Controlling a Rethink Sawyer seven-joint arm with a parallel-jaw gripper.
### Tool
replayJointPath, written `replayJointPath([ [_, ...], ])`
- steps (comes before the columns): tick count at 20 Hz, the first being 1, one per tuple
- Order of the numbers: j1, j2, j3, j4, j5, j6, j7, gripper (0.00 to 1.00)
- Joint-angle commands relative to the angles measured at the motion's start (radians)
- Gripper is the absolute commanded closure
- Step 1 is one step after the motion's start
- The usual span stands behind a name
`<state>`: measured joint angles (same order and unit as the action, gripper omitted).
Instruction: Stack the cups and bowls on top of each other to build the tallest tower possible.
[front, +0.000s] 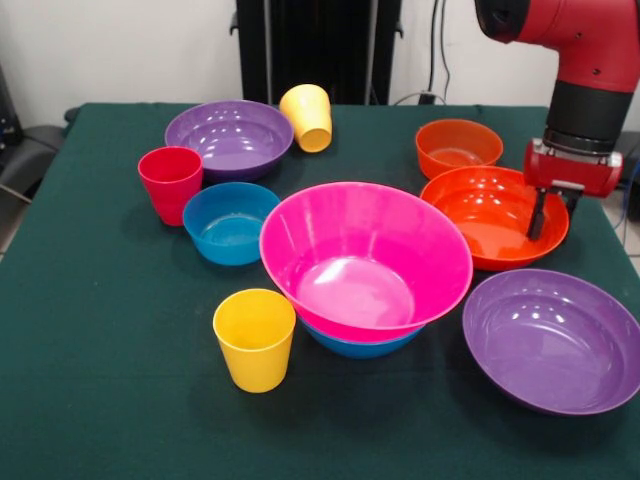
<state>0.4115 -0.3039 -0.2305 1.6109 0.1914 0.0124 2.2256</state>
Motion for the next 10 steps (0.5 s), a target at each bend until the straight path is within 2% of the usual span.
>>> replayJointPath([
  [1,-0.004,0.114,0.095,0.021,0.010,-0.002,0.137,1.00],
  [4,-0.001,0.071,0.097,0.052,0.023,0.027,0.154,1.00],
  [10,0.035,-0.103,0.071,0.128,0.042,0.165,0.168,1.00],
])
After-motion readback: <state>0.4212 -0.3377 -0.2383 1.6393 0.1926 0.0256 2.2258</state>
